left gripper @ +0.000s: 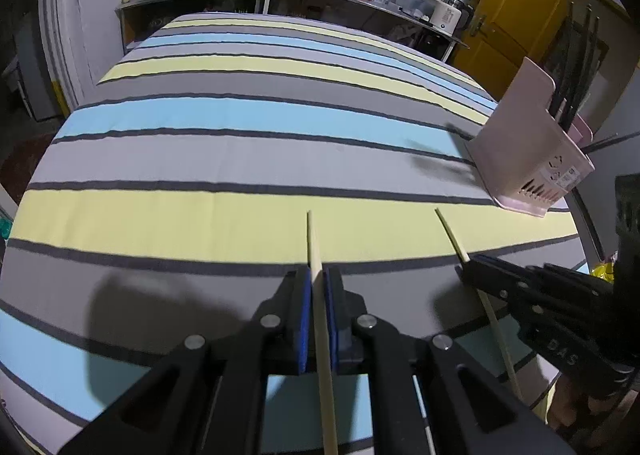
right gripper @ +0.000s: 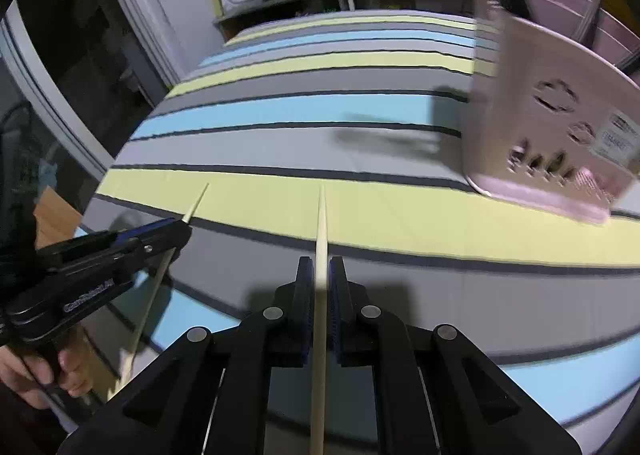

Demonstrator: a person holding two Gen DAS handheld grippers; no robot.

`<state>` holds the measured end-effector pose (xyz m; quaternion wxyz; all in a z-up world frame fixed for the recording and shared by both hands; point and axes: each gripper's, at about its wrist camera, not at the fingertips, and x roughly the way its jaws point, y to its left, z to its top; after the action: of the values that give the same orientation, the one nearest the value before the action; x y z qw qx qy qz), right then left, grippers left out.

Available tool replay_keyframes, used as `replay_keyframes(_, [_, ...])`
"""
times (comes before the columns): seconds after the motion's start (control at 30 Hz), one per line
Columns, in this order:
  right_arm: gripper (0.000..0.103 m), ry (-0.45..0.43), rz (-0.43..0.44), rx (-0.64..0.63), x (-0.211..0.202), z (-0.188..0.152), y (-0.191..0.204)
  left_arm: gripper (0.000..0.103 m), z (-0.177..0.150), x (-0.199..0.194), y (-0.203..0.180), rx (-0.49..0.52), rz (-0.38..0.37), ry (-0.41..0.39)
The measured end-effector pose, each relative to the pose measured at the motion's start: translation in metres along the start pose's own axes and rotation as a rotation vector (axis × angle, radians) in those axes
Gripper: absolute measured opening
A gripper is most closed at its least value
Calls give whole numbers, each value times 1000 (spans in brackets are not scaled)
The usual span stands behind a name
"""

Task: Organize utensils
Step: 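Move both tools to the wooden chopsticks and grasp one each, then lift both wooden chopsticks and carry them over the pink basket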

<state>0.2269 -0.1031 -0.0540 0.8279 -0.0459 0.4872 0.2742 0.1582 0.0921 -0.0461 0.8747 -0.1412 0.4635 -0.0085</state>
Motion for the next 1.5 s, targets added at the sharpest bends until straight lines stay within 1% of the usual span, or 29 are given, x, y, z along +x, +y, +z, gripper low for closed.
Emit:
replay_keyframes(0.3, [8,35,-33,-48,16,24,7,8,12,8,-7,41,22,32])
replay_keyframes(0.37, [8,44,-37,-52,18,29,7,8,16,10,-10,59,37,45])
replay_keyframes(0.4, [8,46,-38,-54,19,30,7,8,17,11,-12,75,54,39])
replay_keyframes(0.53, [6,58,-39,-57,21,34,7,8,20,14,-18,118,82,45])
replay_keyframes(0.63, [5,68,-17,-33,17,34,1,7,23,14,-17,104,68,57])
replay_keyframes(0.7, [5,54,-3,-25,11,34,0,7,24,12,-14,91,61,55])
replay_keyframes(0.83, [5,13,11,-28,-10,32,3,6,25,-5,-17,88,41,24])
replay_keyframes(1.07, [5,-71,28,-9,-51,31,5,6,29,-50,-28,114,-2,-52])
replay_keyframes(1.27, [5,-154,34,6,-93,31,4,6,39,-88,-36,128,-49,-120])
replay_keyframes(1.5, [5,-246,29,16,-139,28,3,6,48,-121,-52,159,-89,-186])
